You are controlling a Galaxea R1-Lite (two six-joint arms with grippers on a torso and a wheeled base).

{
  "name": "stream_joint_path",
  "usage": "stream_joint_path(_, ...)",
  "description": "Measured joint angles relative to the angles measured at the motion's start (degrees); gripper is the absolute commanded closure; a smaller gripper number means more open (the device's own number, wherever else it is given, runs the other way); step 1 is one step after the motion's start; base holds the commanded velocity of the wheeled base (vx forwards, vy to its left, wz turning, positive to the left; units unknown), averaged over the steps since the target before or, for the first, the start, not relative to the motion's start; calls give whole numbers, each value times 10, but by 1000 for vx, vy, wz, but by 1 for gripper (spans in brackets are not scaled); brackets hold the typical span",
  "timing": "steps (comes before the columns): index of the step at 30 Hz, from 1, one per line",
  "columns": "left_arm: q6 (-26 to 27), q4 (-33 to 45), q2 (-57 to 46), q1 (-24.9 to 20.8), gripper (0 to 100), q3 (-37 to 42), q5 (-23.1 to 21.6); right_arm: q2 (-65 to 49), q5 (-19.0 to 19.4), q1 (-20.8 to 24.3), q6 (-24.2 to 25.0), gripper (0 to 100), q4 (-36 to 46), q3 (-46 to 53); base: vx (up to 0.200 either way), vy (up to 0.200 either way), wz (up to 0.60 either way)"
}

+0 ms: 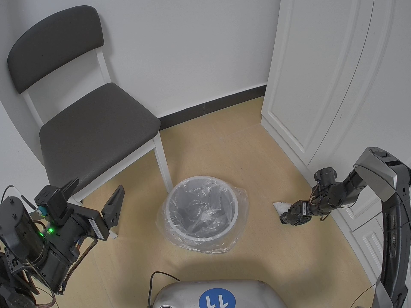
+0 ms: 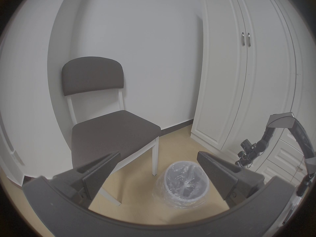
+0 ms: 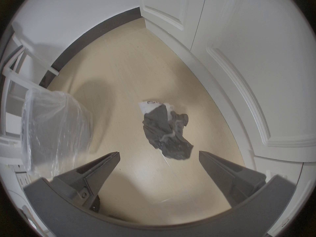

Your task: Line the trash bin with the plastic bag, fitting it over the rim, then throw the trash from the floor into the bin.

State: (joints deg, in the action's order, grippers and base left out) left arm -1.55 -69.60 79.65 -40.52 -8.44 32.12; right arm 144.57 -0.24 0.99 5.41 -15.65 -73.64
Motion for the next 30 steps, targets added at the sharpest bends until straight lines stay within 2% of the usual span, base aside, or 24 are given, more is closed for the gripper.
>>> stream_joint_path(10, 0, 0, 2, 0, 0, 0, -1, 47, 17, 0, 68, 0, 53, -135, 0, 0, 0)
stream_joint_path(18, 1, 0, 9, 0, 0, 0, -1, 114, -38, 10, 96, 0, 87, -236, 0, 0, 0)
stream_joint_path(24, 1, -1, 26, 0, 0, 5, -1, 132, -39, 15, 97, 0, 95, -249, 0, 0, 0)
stream_joint_path(30, 1, -1, 31, 0, 0, 6, -1, 141, -41, 19, 101, 0, 179, -278, 0, 0, 0)
